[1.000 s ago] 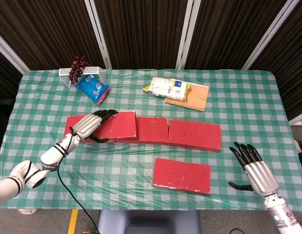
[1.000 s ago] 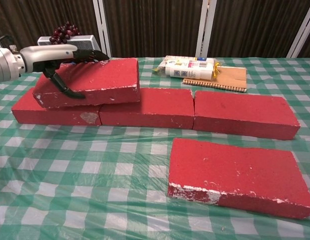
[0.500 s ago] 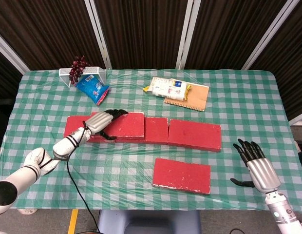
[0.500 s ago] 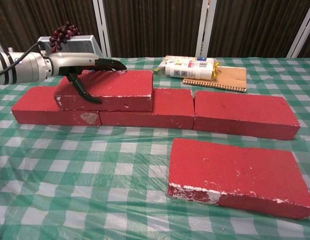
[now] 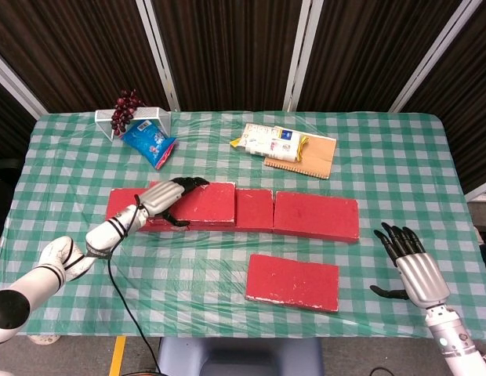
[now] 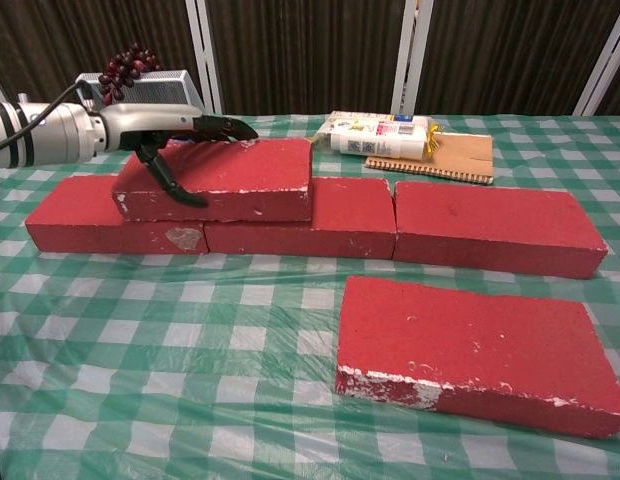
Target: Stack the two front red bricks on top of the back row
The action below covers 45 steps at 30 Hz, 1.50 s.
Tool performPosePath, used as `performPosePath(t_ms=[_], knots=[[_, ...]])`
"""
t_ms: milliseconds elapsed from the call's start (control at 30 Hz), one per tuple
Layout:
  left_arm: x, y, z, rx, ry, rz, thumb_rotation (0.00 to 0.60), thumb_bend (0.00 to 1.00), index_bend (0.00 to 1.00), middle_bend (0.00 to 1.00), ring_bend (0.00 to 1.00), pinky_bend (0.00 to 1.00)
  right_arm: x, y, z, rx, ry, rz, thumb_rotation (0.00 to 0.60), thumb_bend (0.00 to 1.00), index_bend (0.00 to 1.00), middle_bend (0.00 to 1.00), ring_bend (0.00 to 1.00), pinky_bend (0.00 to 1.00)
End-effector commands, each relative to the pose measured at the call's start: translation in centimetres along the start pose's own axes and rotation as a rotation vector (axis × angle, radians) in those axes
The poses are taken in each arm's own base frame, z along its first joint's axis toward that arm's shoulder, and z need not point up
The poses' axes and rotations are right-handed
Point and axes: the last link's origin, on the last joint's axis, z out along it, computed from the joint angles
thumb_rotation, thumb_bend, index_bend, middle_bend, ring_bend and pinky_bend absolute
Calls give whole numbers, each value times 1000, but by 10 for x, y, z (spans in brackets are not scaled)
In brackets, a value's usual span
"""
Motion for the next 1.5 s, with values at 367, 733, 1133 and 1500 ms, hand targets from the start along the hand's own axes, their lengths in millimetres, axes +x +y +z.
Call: performPosePath(t_ms=[367,733,1133,1500], knots=[[2,3,-1,16,4,45,600,288,0,411,386,626,1,1,0,-1,2,1,543,99,0,0,0,0],[3,8,-6,14,-6,46,600,287,0,411,386,617,-1,0,1,3,-7,-5,543,98,0,0,0,0],[3,3,-8,44,-2,33,600,286,0,411,358,454,-2,0,2,1,-10,-7,544,98,0,0,0,0],[2,5,-11,59,-19,31,600,283,0,409,305,325,0,-1,0,7,-1,-4,543,98,0,0,0,0]])
